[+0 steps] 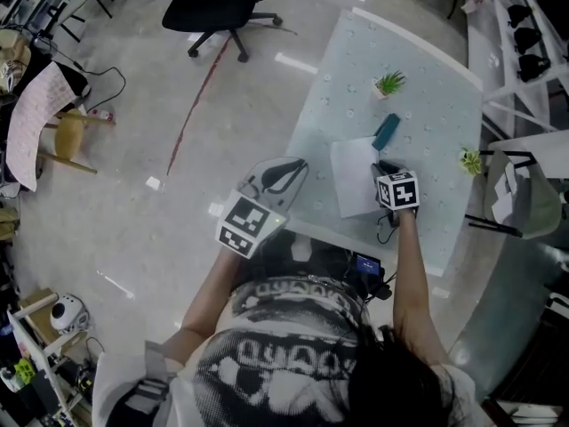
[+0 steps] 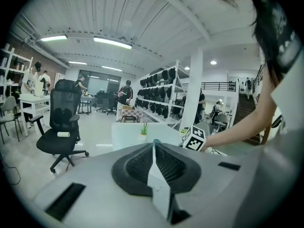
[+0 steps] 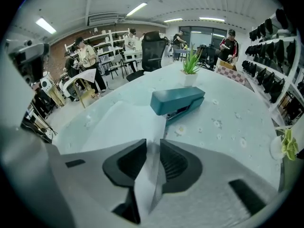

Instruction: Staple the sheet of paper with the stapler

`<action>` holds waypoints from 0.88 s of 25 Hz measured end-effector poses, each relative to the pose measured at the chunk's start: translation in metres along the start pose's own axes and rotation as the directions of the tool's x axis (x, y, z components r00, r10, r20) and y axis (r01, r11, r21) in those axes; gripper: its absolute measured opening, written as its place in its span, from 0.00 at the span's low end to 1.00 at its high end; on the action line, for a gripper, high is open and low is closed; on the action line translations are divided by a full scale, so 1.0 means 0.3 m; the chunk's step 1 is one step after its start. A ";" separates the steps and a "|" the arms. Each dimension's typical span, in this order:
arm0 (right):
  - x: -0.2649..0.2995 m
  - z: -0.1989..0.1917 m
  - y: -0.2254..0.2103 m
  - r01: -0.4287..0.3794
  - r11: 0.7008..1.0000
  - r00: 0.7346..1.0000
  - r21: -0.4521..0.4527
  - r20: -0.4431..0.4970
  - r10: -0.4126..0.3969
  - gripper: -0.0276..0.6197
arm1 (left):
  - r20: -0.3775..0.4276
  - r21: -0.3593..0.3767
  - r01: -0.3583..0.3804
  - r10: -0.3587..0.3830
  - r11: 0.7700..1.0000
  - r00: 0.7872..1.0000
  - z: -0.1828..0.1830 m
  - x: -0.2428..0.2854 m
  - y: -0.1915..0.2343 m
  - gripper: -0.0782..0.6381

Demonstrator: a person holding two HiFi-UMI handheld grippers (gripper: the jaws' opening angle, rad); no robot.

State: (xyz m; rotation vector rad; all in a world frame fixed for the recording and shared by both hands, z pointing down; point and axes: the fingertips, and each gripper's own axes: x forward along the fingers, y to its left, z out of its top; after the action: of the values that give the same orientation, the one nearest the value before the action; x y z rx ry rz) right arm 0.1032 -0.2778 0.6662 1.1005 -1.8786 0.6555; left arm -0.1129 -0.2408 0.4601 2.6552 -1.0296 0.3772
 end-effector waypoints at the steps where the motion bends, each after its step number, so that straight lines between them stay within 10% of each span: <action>1: -0.001 0.000 -0.002 0.001 1.000 1.000 -0.008 0.000 -0.001 0.19 | 0.001 -0.004 0.001 -0.001 1.000 1.000 -0.002 -0.001 0.002 0.13; 10: -0.022 0.016 -0.012 -0.019 0.977 0.998 -0.214 -0.070 0.004 0.22 | 0.007 -0.030 0.008 -0.008 1.000 1.000 -0.012 -0.004 0.019 0.13; 22: -0.110 0.270 -0.092 -0.055 0.994 0.997 -0.096 0.050 0.060 0.04 | -0.010 -0.040 0.036 -0.036 0.999 0.999 -0.055 0.037 -0.003 0.13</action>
State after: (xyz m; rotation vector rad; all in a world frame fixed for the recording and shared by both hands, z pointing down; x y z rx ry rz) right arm 0.1037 -0.3383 0.5971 1.0146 -1.9724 0.5685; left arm -0.1067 -0.2414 0.4791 2.6298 -0.9748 0.3597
